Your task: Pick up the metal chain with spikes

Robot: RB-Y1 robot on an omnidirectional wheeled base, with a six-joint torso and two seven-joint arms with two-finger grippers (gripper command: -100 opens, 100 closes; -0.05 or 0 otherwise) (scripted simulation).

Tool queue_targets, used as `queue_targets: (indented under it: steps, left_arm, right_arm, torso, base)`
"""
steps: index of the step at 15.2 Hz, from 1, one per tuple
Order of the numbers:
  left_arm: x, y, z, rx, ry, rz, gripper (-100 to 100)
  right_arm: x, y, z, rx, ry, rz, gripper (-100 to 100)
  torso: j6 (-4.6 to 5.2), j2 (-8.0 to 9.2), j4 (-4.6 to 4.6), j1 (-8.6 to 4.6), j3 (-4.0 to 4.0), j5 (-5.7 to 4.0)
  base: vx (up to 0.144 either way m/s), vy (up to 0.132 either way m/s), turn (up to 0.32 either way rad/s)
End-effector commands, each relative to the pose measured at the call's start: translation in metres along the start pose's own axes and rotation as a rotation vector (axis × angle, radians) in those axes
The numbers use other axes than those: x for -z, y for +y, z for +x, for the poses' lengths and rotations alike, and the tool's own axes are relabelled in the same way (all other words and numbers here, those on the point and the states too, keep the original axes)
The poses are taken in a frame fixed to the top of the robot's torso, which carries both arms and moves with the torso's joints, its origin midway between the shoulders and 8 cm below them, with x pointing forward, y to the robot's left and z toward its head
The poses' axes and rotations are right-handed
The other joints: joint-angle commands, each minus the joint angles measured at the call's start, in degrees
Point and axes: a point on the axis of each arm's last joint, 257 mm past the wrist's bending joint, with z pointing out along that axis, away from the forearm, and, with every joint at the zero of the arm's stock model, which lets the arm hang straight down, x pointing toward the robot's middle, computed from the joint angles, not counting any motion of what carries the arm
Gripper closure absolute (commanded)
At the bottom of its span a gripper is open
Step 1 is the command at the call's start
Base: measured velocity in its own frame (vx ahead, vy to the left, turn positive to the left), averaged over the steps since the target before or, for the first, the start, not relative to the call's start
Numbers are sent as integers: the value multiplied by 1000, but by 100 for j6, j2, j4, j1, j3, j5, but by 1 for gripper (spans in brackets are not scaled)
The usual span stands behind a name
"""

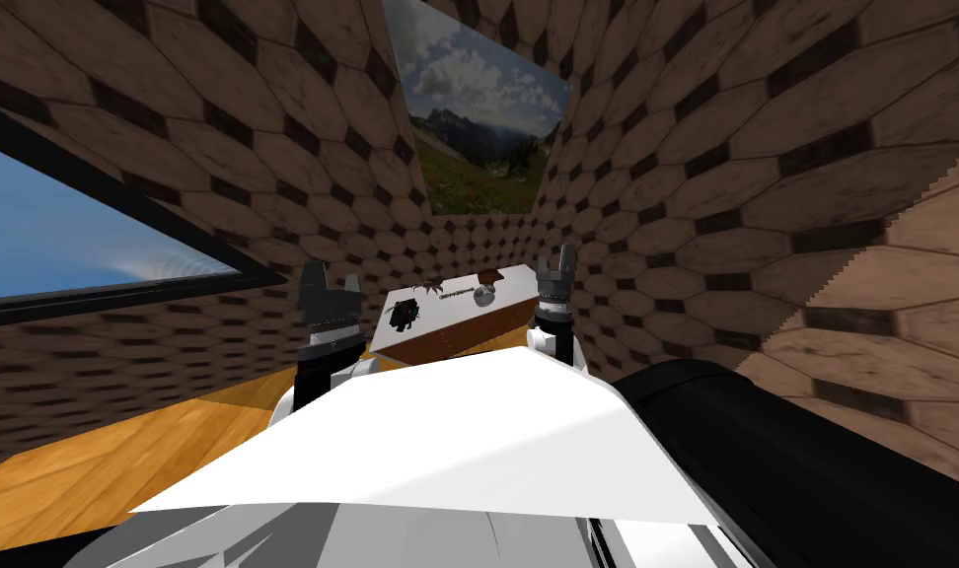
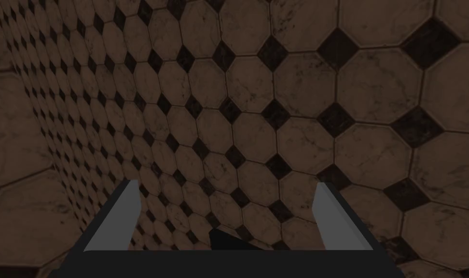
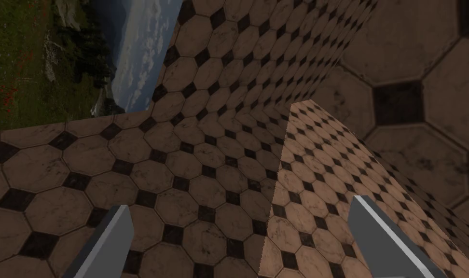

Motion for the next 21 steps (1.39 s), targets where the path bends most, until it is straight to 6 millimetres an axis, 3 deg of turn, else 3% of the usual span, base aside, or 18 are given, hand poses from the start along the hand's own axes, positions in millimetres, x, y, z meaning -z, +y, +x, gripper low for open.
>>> queue_targets:
  steps: [1, 9, 13, 17, 18, 21]
  left_arm:
    - [0, 12, 1, -13, 27, -30, -100]
    - [4, 67, -14, -39, 52, -181, -100]
    - [11, 113, -36, -54, 36, -312, -100]
    - [16, 132, -46, -58, 23, -372, -100]
    - [20, 149, -56, -61, 9, -420, -100]
    - [27, 168, -69, -64, -11, -482, -100]
  right_arm:
    - [0, 0, 0, 0, 0, 0, 0]
    - [0, 0, 0, 0, 0, 0, 0]
    - [0, 0, 0, 0, 0, 0, 0]
    - [0, 0, 0, 0, 0, 0, 0]
    - [0, 0, 0, 0, 0, 0, 0]
    - [0, 0, 0, 0, 0, 0, 0]
  torso:
    - [0, 0, 0, 0, 0, 0]
    - [6, 3, 0, -1, 1, 0]
    - [4, 4, 0, -2, 2, 0]
    - [2, 12, 3, 5, 7, 1]
    - [1, 9, 2, 3, 5, 1]
    - [5, 8, 2, 1, 4, 0]
  base:
    - [-3, -6, -102]
    - [-9, -8, -185]
    - [-11, -13, -265]
    - [-27, 5, -136]
    - [-25, 3, -162]
    - [-20, -8, -229]
